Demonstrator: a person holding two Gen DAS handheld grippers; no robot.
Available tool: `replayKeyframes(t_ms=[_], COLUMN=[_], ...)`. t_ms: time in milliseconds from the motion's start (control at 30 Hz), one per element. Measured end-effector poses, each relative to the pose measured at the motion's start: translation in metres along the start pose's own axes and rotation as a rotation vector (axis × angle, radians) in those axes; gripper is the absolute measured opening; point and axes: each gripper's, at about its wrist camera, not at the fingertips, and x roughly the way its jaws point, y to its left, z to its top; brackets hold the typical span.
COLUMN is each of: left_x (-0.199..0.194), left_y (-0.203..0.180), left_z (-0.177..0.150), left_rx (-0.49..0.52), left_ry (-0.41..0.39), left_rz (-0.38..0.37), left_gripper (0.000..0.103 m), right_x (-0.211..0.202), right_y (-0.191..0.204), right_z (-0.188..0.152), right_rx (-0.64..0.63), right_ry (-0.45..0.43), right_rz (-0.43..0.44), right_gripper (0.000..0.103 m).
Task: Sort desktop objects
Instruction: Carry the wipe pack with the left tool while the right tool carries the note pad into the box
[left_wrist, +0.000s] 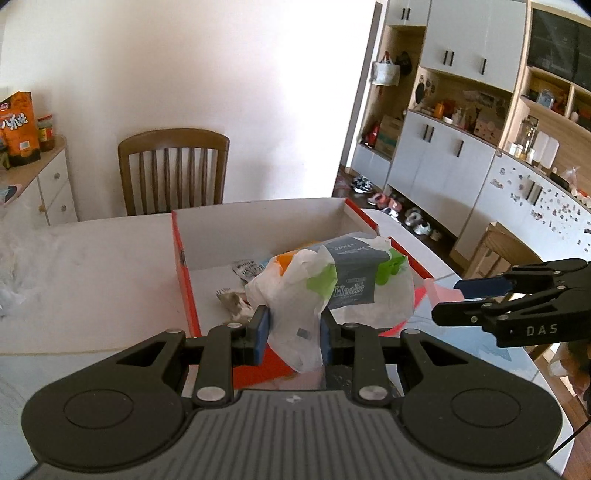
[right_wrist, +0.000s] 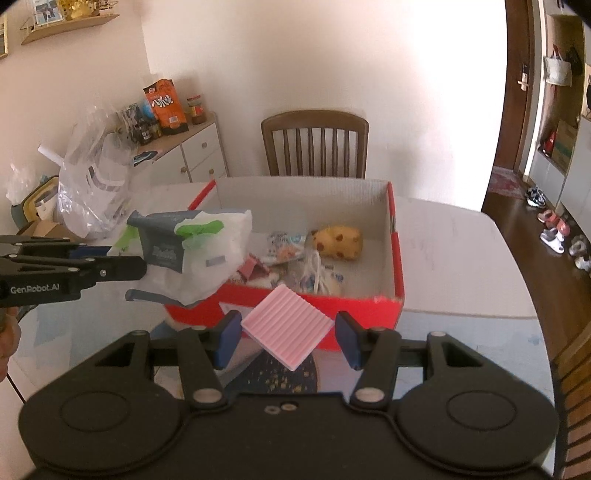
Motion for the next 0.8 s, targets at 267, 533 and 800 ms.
replayKeyframes(t_ms=[267, 533, 800], left_x=[0.027, 0.070, 0.112], left_y=[0.014, 0.026, 0.027], left_z=[0.029, 0.051, 0.062], left_rx=[-0.014, -0.026, 0.006], left_ry=[0.009, 0.063, 0.132], left_rz=[0.049, 0.104, 0.148], left_gripper=[0.026, 0.026, 0.026], right_x=[0.020, 0.057, 0.093], right_y=[-0.010, -0.021, -0.028], right_z=[0.029, 0.051, 0.058], right_rx=[-0.027, -0.039, -0.034], right_ry=[-0.012, 0.019, 0.071], right_rz=[-0.013, -0.021, -0.025], right_gripper=[0.055, 0.055, 0.055])
